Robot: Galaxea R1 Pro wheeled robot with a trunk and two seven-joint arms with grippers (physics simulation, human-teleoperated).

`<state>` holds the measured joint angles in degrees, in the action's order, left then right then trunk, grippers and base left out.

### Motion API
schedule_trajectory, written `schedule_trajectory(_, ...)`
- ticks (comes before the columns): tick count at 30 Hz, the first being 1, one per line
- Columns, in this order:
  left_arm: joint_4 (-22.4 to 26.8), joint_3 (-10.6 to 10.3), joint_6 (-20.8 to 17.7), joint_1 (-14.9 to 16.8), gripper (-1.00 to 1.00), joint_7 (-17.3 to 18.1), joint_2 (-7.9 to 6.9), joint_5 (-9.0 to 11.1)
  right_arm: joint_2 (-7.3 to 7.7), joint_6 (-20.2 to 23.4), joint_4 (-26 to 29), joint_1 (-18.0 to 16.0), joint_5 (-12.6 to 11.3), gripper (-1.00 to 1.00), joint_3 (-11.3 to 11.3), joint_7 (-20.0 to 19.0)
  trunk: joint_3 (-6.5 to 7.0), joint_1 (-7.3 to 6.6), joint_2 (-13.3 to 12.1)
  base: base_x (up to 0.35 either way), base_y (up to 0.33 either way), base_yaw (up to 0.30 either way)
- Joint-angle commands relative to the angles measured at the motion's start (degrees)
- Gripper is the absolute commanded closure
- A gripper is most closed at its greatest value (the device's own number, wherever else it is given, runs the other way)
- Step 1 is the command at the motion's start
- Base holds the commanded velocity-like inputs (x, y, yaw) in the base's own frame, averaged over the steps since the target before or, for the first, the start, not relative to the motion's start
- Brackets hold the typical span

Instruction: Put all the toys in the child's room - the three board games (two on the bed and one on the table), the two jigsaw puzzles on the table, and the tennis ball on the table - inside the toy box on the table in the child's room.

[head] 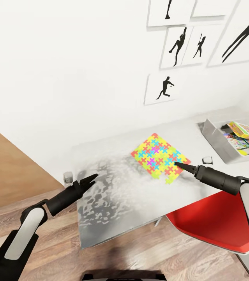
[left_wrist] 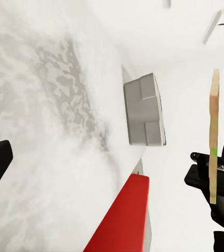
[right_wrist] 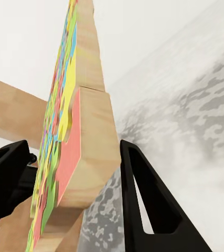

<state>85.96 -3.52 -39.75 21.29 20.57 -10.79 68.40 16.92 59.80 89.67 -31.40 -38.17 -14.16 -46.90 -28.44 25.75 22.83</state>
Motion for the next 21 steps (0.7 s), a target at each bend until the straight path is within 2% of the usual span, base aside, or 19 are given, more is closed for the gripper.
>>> schedule_trajectory(1,0.0,-0.03,-0.22,0.04,-1.0,0.0,-0.03,0.25,0.0,0.2,0.0,-0.05,0.26,1.0,-0.05,-0.37,-0.08,0.03,0.09,0.0,0.0,0.0)
schedule_trajectory(21,0.0,-0.03,-0.22,0.04,-1.0,0.0,-0.03,0.25,0.0,0.2,0.0,-0.05,0.26,1.0,-0.05,-0.37,-0.08,0.03,0.09,0.0,0.0,0.0)
